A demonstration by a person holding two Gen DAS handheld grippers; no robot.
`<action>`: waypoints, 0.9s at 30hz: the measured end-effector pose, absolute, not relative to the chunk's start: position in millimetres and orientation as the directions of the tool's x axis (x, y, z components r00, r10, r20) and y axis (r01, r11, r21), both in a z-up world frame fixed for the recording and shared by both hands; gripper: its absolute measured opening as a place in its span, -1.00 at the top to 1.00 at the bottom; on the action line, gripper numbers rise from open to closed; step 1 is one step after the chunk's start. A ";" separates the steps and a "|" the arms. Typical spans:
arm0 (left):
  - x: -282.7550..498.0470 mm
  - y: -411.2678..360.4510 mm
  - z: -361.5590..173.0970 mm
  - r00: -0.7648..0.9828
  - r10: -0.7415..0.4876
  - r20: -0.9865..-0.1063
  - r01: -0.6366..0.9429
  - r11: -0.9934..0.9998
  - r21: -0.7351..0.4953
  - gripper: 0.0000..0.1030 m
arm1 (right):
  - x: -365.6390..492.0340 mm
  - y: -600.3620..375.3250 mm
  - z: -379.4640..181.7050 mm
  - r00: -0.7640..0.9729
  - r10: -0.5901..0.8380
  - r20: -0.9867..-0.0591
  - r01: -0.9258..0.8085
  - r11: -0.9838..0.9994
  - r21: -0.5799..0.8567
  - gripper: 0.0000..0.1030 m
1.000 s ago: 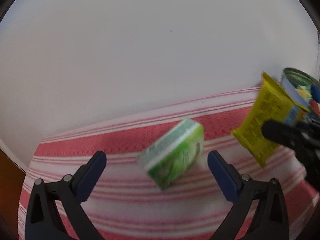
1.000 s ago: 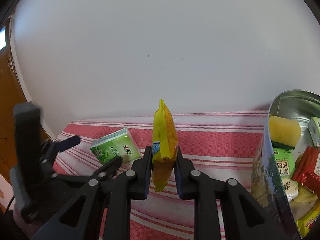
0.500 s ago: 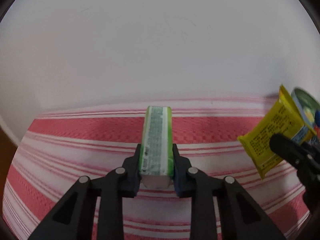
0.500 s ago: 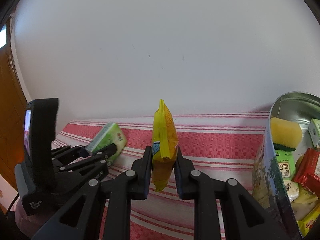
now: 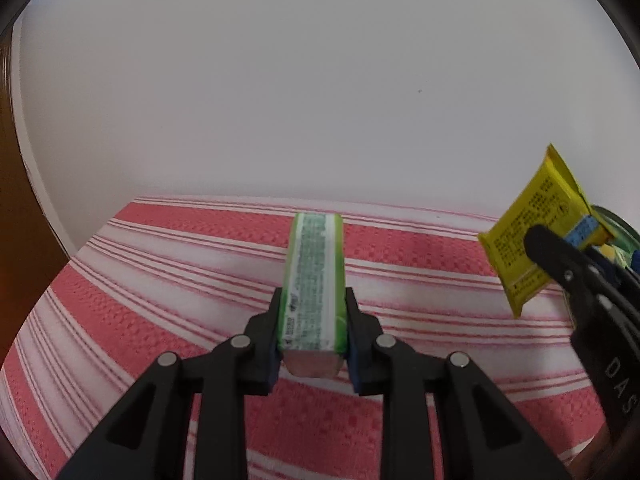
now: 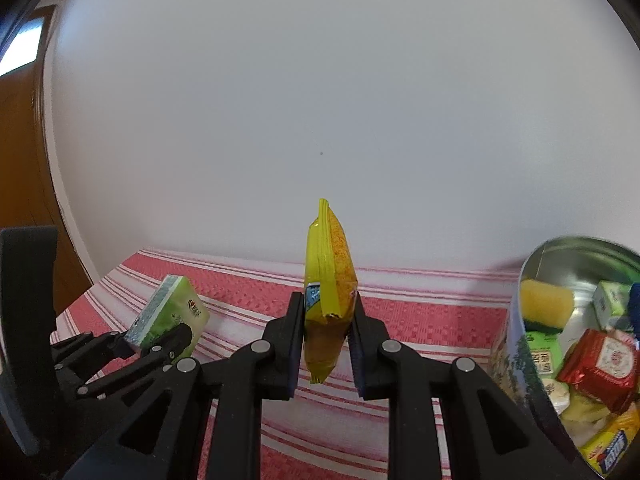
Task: Organize objects
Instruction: 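Carry the tissue pack and biscuit pack over the tin with both grippers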
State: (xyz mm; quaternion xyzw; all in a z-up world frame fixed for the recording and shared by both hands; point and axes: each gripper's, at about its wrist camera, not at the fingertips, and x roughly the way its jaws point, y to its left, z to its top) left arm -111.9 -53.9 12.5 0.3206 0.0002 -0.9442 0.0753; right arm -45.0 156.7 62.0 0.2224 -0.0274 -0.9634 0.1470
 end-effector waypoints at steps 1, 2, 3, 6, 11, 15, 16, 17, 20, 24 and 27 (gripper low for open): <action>-110.1 -52.6 13.2 -0.783 -0.140 -0.606 0.141 -0.989 0.046 0.53 | -37.8 155.6 66.7 -0.860 -0.295 -0.417 0.274 -0.955 0.112 0.56; -107.6 -52.1 14.3 -0.784 -0.137 -0.606 0.140 -0.989 0.043 0.53 | -34.2 156.6 65.6 -0.861 -0.296 -0.413 0.278 -0.955 0.104 0.56; -106.9 -51.1 12.7 -0.785 -0.136 -0.604 0.138 -0.990 0.043 0.53 | -33.7 159.0 62.3 -0.863 -0.296 -0.410 0.279 -0.955 0.102 0.56; -109.2 -43.3 14.6 -0.790 -0.135 -0.598 0.135 -0.990 0.045 0.53 | -23.7 165.9 62.3 -0.865 -0.288 -0.410 0.269 -0.957 0.105 0.56; -105.1 -40.1 12.2 -0.797 -0.133 -0.590 0.133 -0.990 0.043 0.53 | -11.0 172.4 66.3 -0.868 -0.277 -0.411 0.255 -0.961 0.110 0.56; -102.0 -41.3 12.0 -0.801 -0.127 -0.586 0.128 -0.991 0.040 0.53 | -1.9 173.9 68.4 -0.870 -0.275 -0.409 0.254 -0.961 0.105 0.56; -100.6 -40.9 12.3 -0.802 -0.125 -0.584 0.127 -0.991 0.039 0.53 | 0.8 174.5 69.0 -0.870 -0.276 -0.409 0.256 -0.961 0.104 0.56; -98.7 -40.5 12.7 -0.803 -0.125 -0.582 0.127 -0.991 0.038 0.53 | 2.8 175.1 69.2 -0.870 -0.277 -0.409 0.257 -0.961 0.104 0.56; -94.4 -36.8 14.0 -0.805 -0.126 -0.580 0.128 -0.991 0.038 0.53 | 1.8 180.8 63.2 -0.868 -0.279 -0.411 0.258 -0.960 0.106 0.56; -89.9 -33.1 14.9 -0.806 -0.124 -0.578 0.128 -0.991 0.033 0.53 | 6.9 191.2 62.6 -0.867 -0.281 -0.412 0.260 -0.960 0.108 0.56; -86.4 -30.4 14.2 -0.806 -0.118 -0.581 0.126 -0.992 0.026 0.53 | 11.0 196.1 62.4 -0.867 -0.277 -0.414 0.254 -0.961 0.112 0.56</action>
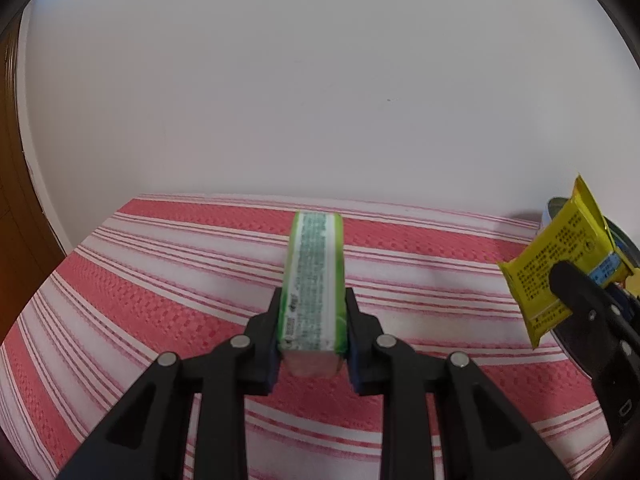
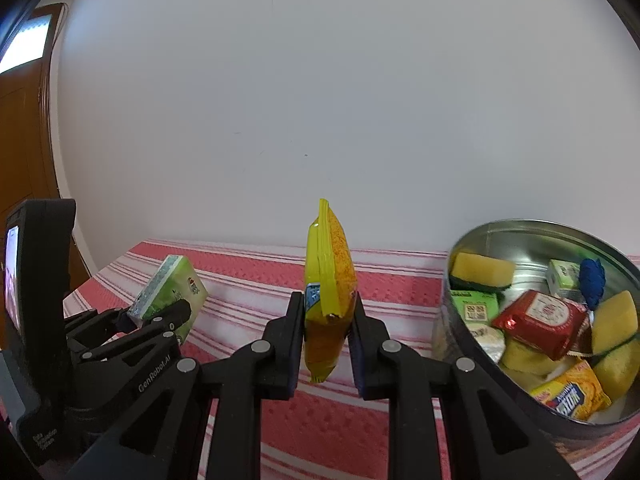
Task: Organize objects
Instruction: 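Carry the tissue pack and biscuit pack over the tin with both grippers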
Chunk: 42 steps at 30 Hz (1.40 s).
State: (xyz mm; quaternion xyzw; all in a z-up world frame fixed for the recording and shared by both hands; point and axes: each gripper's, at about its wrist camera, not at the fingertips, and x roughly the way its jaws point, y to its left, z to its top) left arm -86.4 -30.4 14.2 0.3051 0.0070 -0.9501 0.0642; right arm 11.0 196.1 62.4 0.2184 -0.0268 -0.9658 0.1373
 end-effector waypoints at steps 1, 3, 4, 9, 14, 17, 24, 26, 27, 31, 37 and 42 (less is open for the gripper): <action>-85.3 -29.3 14.3 -0.806 -0.117 -0.580 0.126 -0.992 0.025 0.53 | 11.9 197.7 62.0 -0.866 -0.277 -0.416 0.254 -0.961 0.112 0.56; -83.1 -27.7 14.5 -0.808 -0.115 -0.578 0.124 -0.992 0.024 0.53 | 13.7 201.0 60.9 -0.865 -0.274 -0.420 0.251 -0.962 0.111 0.56; -81.8 -26.9 14.3 -0.809 -0.114 -0.577 0.123 -0.992 0.023 0.53 | 14.3 202.5 60.5 -0.865 -0.272 -0.422 0.249 -0.962 0.109 0.56; -79.4 -24.9 14.6 -0.808 -0.114 -0.578 0.125 -0.992 0.021 0.53 | 20.3 209.6 59.7 -0.868 -0.256 -0.426 0.236 -0.966 0.101 0.56; -73.1 -16.9 15.6 -0.803 -0.114 -0.584 0.134 -0.991 0.009 0.53 | 24.6 217.9 60.0 -0.868 -0.252 -0.429 0.226 -0.968 0.111 0.56; -69.8 -14.2 16.0 -0.803 -0.117 -0.585 0.138 -0.990 0.008 0.53 | 26.8 221.1 61.3 -0.868 -0.252 -0.428 0.225 -0.968 0.114 0.56; -65.1 -9.9 15.5 -0.798 -0.113 -0.592 0.143 -0.990 -0.005 0.53 | 36.1 228.1 67.6 -0.873 -0.265 -0.409 0.235 -0.964 0.122 0.56; -65.4 -8.6 14.3 -0.796 -0.110 -0.596 0.141 -0.990 -0.007 0.53 | 38.8 231.0 69.1 -0.875 -0.266 -0.404 0.236 -0.964 0.124 0.56; -65.1 -7.8 14.4 -0.795 -0.109 -0.596 0.140 -0.990 -0.007 0.53 | 39.1 231.9 69.8 -0.876 -0.266 -0.403 0.236 -0.964 0.125 0.56; -63.1 -2.4 15.5 -0.799 -0.113 -0.590 0.140 -0.990 0.000 0.53 | 42.5 239.1 73.7 -0.879 -0.274 -0.390 0.239 -0.962 0.135 0.56; -59.1 13.2 24.3 -0.818 -0.088 -0.569 0.115 -0.993 -0.011 0.53 | 48.6 252.1 82.6 -0.895 -0.269 -0.356 0.235 -0.962 0.138 0.56; -56.4 30.5 33.4 -0.832 -0.063 -0.551 0.087 -0.996 -0.018 0.53 | 50.7 267.2 89.8 -0.905 -0.263 -0.334 0.223 -0.963 0.154 0.56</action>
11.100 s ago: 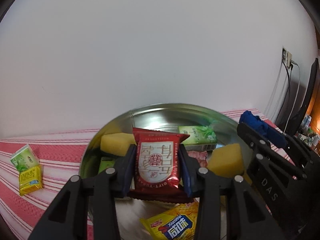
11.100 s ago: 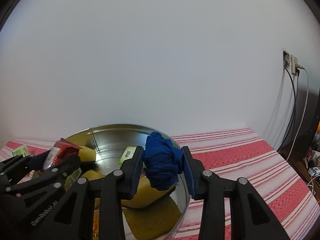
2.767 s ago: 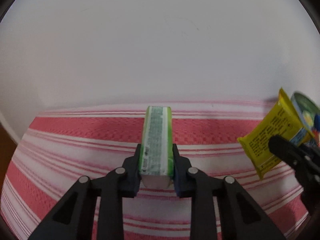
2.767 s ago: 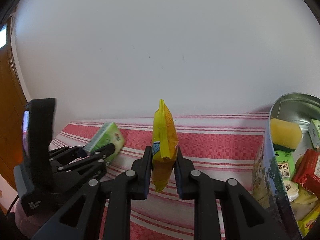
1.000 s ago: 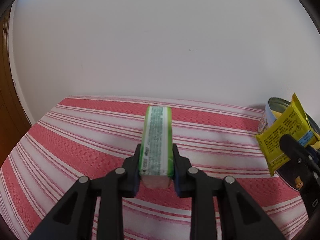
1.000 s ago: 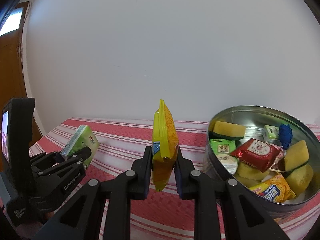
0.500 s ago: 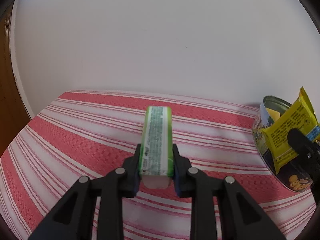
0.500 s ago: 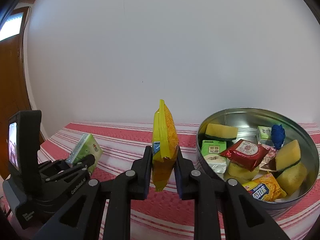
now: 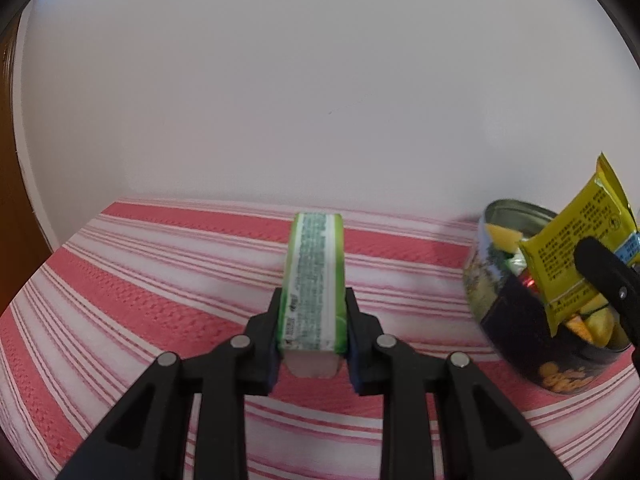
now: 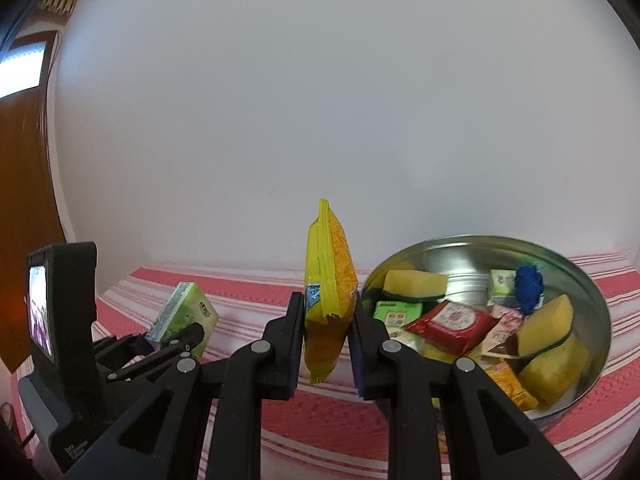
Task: Organize objects
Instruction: 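Carry the tissue pack and biscuit pack over the tin with both grippers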
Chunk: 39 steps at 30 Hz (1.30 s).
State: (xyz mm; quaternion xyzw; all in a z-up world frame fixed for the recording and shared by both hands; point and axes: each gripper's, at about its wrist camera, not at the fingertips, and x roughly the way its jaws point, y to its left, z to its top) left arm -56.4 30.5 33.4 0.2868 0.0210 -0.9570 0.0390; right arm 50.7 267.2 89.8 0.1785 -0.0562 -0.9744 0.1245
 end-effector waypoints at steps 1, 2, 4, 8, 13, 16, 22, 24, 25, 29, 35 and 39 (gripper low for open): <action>-55.7 33.4 36.1 -0.836 -0.057 -0.545 0.083 -0.996 -0.023 0.53 | 51.5 271.8 92.1 -0.908 -0.262 -0.326 0.219 -0.962 0.161 0.56; -55.7 37.4 39.2 -0.841 -0.049 -0.539 0.076 -0.997 -0.028 0.53 | 52.3 276.9 94.4 -0.912 -0.261 -0.318 0.216 -0.962 0.169 0.56; -54.0 45.4 46.1 -0.849 -0.030 -0.527 0.055 -0.998 -0.032 0.53 | 53.0 286.5 98.6 -0.917 -0.258 -0.303 0.209 -0.961 0.183 0.56; -54.3 68.4 58.5 -0.863 0.004 -0.506 0.010 -1.000 -0.026 0.53 | 54.7 310.9 107.5 -0.934 -0.234 -0.271 0.182 -0.962 0.206 0.56; -57.3 98.1 66.7 -0.868 0.054 -0.494 -0.048 -0.999 -0.025 0.52 | 53.8 343.3 112.7 -0.953 -0.172 -0.249 0.122 -0.972 0.202 0.56; -60.8 117.1 70.9 -0.868 0.085 -0.489 -0.084 -0.996 -0.024 0.52 | 52.2 361.6 114.3 -0.961 -0.131 -0.242 0.083 -0.976 0.199 0.56; -66.7 150.4 78.0 -0.867 0.130 -0.481 -0.137 -0.990 -0.020 0.52 | 41.4 391.2 113.5 -0.966 -0.070 -0.251 0.018 -0.979 0.205 0.56; -68.6 159.6 79.4 -0.865 0.147 -0.480 -0.157 -0.987 -0.020 0.52 | 39.7 396.8 112.6 -0.965 -0.055 -0.257 0.001 -0.979 0.203 0.56; -68.7 162.4 80.0 -0.864 0.153 -0.479 -0.164 -0.986 -0.018 0.52 | 37.8 400.5 112.0 -0.964 -0.045 -0.261 -0.009 -0.979 0.202 0.56; -72.3 178.7 81.0 -0.858 0.177 -0.482 -0.196 -0.981 -0.011 0.52 | 33.7 410.0 111.7 -0.964 -0.021 -0.265 -0.034 -0.979 0.202 0.56; -73.2 200.1 78.8 -0.845 0.209 -0.492 -0.229 -0.973 -0.021 0.52 | 32.3 418.8 109.2 -0.961 0.015 -0.276 -0.071 -0.979 0.193 0.56; -74.4 208.4 73.3 -0.830 0.230 -0.509 -0.248 -0.968 -0.032 0.52 | 26.7 421.6 105.9 -0.956 0.029 -0.292 -0.088 -0.978 0.189 0.56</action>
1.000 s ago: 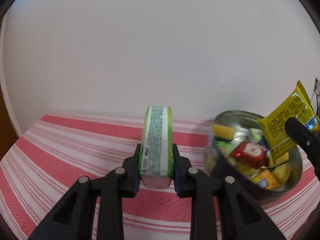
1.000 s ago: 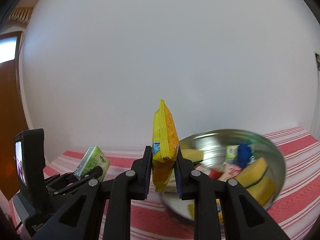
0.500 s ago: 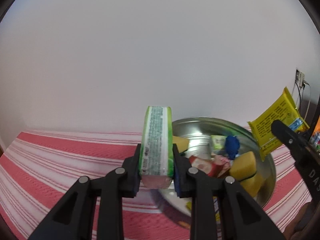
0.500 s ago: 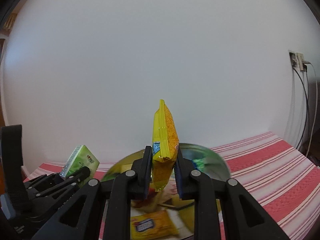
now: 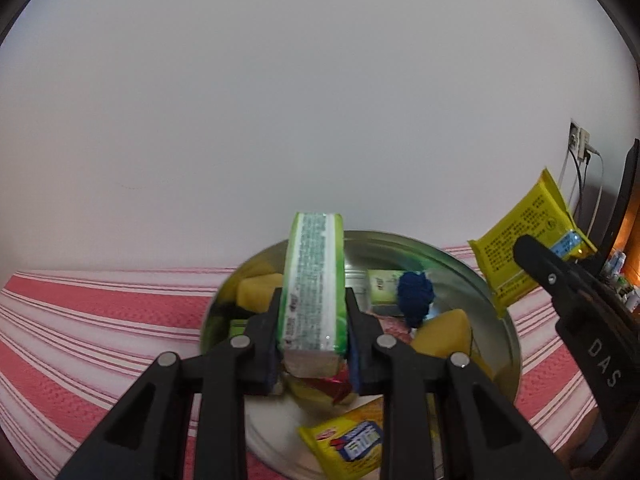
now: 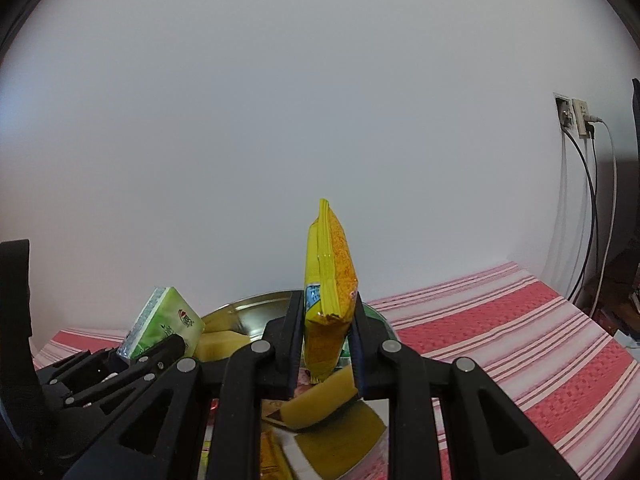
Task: Organize objects
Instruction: 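Carry the tissue pack and biscuit pack over the tin with both grippers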
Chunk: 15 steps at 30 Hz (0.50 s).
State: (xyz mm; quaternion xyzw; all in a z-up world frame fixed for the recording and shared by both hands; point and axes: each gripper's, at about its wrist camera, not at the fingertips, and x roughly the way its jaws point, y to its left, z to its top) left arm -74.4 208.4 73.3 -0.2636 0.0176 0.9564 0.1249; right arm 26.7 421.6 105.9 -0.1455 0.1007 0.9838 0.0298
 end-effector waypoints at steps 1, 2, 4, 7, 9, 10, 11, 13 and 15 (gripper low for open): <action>-74.5 211.4 72.1 -0.827 0.234 -0.512 -0.253 -0.967 -0.033 0.52 | 25.3 421.6 105.0 -0.955 0.033 -0.296 -0.092 -0.978 0.187 0.56; -74.2 212.6 71.3 -0.824 0.237 -0.515 -0.258 -0.966 -0.032 0.52 | 23.5 421.0 103.8 -0.953 0.036 -0.301 -0.096 -0.978 0.184 0.56; -74.1 214.7 69.4 -0.820 0.242 -0.519 -0.264 -0.964 -0.031 0.52 | 21.3 419.2 102.2 -0.950 0.038 -0.309 -0.098 -0.979 0.181 0.56; -76.6 217.9 65.5 -0.812 0.246 -0.529 -0.269 -0.962 -0.035 0.52 | 21.1 415.1 102.3 -0.948 0.043 -0.315 -0.100 -0.980 0.169 0.56; -79.0 218.9 63.4 -0.807 0.245 -0.537 -0.267 -0.963 -0.037 0.52 | 18.7 411.7 100.9 -0.946 0.048 -0.320 -0.103 -0.982 0.158 0.56; -82.0 221.1 61.2 -0.805 0.243 -0.541 -0.265 -0.963 -0.038 0.52 | 17.1 410.2 100.1 -0.945 0.051 -0.324 -0.105 -0.983 0.151 0.56; -82.9 220.7 60.1 -0.803 0.241 -0.545 -0.263 -0.964 -0.039 0.52 | 15.2 408.7 99.0 -0.943 0.054 -0.328 -0.107 -0.984 0.145 0.56; -84.0 220.0 58.4 -0.799 0.237 -0.552 -0.260 -0.965 -0.037 0.52 | 13.6 407.6 97.3 -0.939 0.057 -0.339 -0.110 -0.984 0.140 0.56; -85.8 219.1 56.3 -0.796 0.227 -0.561 -0.253 -0.967 -0.031 0.52 | 6.7 404.9 96.2 -0.934 0.056 -0.353 -0.111 -0.984 0.136 0.56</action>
